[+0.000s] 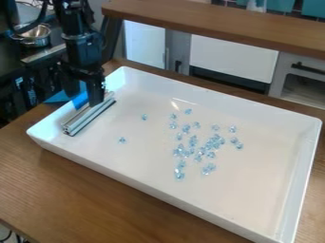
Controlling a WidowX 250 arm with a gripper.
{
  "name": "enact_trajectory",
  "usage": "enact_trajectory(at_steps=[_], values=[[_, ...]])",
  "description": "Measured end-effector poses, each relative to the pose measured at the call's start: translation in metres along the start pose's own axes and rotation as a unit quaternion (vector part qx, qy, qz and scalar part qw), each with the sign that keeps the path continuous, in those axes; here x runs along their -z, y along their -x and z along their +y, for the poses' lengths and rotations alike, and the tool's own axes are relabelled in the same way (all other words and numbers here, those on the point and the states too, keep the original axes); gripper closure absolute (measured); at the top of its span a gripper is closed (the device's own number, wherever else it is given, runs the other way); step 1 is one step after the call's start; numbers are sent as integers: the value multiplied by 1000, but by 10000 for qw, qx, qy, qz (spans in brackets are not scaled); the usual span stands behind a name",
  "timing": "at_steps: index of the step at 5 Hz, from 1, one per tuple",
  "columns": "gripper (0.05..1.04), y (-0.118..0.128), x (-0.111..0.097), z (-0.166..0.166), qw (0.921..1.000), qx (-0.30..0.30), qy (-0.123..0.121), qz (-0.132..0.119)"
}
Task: Sweep into pile
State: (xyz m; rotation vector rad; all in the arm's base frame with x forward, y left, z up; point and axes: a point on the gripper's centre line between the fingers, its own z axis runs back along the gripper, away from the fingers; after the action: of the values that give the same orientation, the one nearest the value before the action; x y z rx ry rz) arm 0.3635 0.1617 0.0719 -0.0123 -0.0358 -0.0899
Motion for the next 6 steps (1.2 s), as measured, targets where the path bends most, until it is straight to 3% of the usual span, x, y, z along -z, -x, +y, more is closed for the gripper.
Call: enact_trajectory(at_steps=[1, 3, 5, 6], values=[[83, -1, 0, 0, 10000, 8, -7, -13], [83, 3, 7, 3, 9994, -152, -266, -133], [83, 3, -3, -2, 9984, -209, -435, -298], [83, 2, -14, -8, 9983, -178, -405, -382]])
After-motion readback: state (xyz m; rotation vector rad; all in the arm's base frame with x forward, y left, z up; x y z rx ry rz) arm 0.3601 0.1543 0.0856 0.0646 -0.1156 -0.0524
